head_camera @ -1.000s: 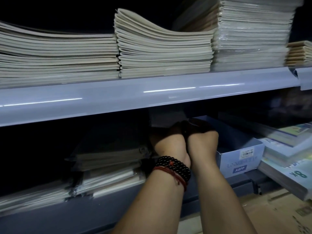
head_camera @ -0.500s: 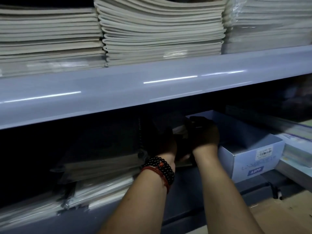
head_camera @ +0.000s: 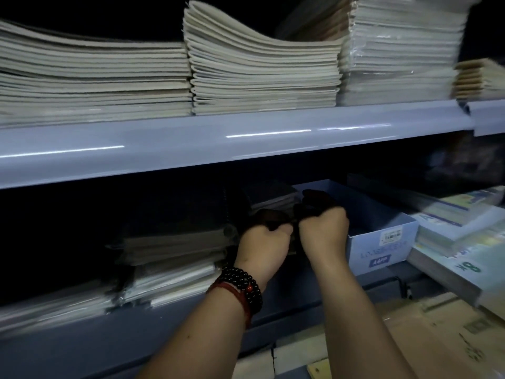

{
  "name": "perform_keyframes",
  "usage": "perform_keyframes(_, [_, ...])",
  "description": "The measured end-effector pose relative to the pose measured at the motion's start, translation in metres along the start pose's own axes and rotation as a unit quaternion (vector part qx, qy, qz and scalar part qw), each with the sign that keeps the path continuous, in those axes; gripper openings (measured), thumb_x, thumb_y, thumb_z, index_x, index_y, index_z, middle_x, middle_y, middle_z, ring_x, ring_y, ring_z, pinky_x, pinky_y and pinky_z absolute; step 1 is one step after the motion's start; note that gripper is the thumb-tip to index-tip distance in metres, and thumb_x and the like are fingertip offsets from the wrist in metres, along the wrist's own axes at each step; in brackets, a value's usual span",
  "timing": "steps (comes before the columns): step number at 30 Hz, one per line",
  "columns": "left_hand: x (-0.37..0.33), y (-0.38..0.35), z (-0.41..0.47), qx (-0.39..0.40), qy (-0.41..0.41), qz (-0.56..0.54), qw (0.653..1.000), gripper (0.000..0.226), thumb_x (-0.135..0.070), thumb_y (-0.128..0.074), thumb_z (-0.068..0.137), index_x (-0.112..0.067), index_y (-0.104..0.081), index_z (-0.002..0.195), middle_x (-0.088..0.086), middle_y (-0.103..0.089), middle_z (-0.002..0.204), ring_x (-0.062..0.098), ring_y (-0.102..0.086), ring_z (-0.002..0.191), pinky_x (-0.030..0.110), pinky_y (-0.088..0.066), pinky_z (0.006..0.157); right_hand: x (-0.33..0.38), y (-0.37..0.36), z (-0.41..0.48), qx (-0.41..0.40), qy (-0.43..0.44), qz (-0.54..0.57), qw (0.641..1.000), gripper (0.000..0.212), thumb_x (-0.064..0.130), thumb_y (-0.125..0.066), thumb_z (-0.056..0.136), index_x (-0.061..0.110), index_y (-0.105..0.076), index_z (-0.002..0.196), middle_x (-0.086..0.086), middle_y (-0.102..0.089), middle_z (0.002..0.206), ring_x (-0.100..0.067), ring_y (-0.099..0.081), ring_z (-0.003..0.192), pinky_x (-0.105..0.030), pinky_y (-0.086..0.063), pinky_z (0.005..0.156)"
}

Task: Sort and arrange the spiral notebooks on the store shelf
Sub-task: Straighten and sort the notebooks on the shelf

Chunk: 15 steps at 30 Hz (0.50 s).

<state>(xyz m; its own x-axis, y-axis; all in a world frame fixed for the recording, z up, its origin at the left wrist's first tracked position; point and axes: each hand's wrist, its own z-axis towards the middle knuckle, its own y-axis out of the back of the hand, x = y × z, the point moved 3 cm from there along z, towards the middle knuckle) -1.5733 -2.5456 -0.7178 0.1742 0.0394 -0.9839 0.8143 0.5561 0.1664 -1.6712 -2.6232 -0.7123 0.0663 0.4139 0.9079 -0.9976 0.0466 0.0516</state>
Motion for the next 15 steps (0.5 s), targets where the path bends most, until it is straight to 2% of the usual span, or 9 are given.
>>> perform_keyframes(2, [-0.004, 0.009, -0.015, 0.023, -0.067, 0.011, 0.997, 0.014, -0.02, -0.065, 0.093, -0.014, -0.075, 0.085, 0.008, -0.075, 0.088, 0.025, -0.071, 0.09, 0.037, -0.057, 0.08, 0.009, 0.007, -0.014, 0.014, 0.005, 0.0, 1.0, 0.036, -0.006, -0.057, 0.086, 0.025, -0.067, 0.1, 0.013, -0.065, 0.087, -0.001, -0.062, 0.079, -0.016, -0.051, 0.071])
perform_keyframes(4, [-0.005, 0.023, -0.028, 0.02, -0.11, 0.004, 0.994, 0.009, -0.018, -0.068, 0.093, -0.023, -0.074, 0.09, -0.002, -0.077, 0.089, 0.015, -0.072, 0.089, 0.034, -0.057, 0.083, 0.02, 0.009, -0.024, 0.018, 0.029, 0.014, 0.999, 0.025, 0.001, -0.062, 0.087, 0.023, -0.068, 0.098, 0.018, -0.064, 0.084, 0.009, -0.061, 0.075, -0.007, -0.046, 0.062])
perform_keyframes(6, [-0.003, 0.045, -0.041, -0.002, -0.14, -0.008, 0.99, 0.01, -0.016, -0.07, 0.092, -0.026, -0.071, 0.094, -0.007, -0.076, 0.091, 0.01, -0.071, 0.088, 0.026, -0.058, 0.081, 0.036, 0.007, -0.036, 0.029, 0.048, 0.043, 0.997, 0.014, 0.009, -0.067, 0.088, 0.022, -0.068, 0.093, 0.014, -0.067, 0.081, 0.01, -0.061, 0.071, -0.009, -0.046, 0.061])
perform_keyframes(8, [0.0, 0.073, -0.053, -0.025, -0.182, 0.009, 0.983, 0.014, -0.015, -0.072, 0.091, -0.028, -0.068, 0.095, -0.01, -0.074, 0.09, 0.009, -0.07, 0.085, 0.02, -0.056, 0.074, 0.051, -0.003, -0.051, 0.049, 0.064, 0.078, 0.994, 0.014, 0.009, -0.069, 0.086, 0.022, -0.067, 0.085, 0.008, -0.069, 0.077, 0.003, -0.062, 0.067, -0.015, -0.049, 0.061])
perform_keyframes(12, [0.012, 0.145, -0.074, -0.09, -0.214, 0.073, 0.97, 0.017, -0.017, -0.073, 0.09, -0.032, -0.066, 0.096, -0.017, -0.073, 0.092, 0.004, -0.069, 0.084, 0.019, -0.053, 0.073, 0.074, -0.043, -0.09, 0.129, 0.097, 0.106, 0.981, 0.009, 0.015, -0.075, 0.085, 0.02, -0.067, 0.085, 0.003, -0.071, 0.078, -0.011, -0.067, 0.073, -0.034, -0.055, 0.069])
perform_keyframes(15, [0.027, 0.201, -0.092, -0.138, -0.197, 0.107, 0.965, 0.017, -0.018, -0.073, 0.09, -0.031, -0.066, 0.099, -0.015, -0.072, 0.095, 0.006, -0.068, 0.088, 0.02, -0.054, 0.074, 0.085, -0.078, -0.124, 0.21, 0.132, 0.125, 0.961, 0.01, 0.021, -0.074, 0.089, 0.024, -0.068, 0.095, 0.004, -0.071, 0.086, -0.012, -0.069, 0.076, -0.029, -0.055, 0.069])
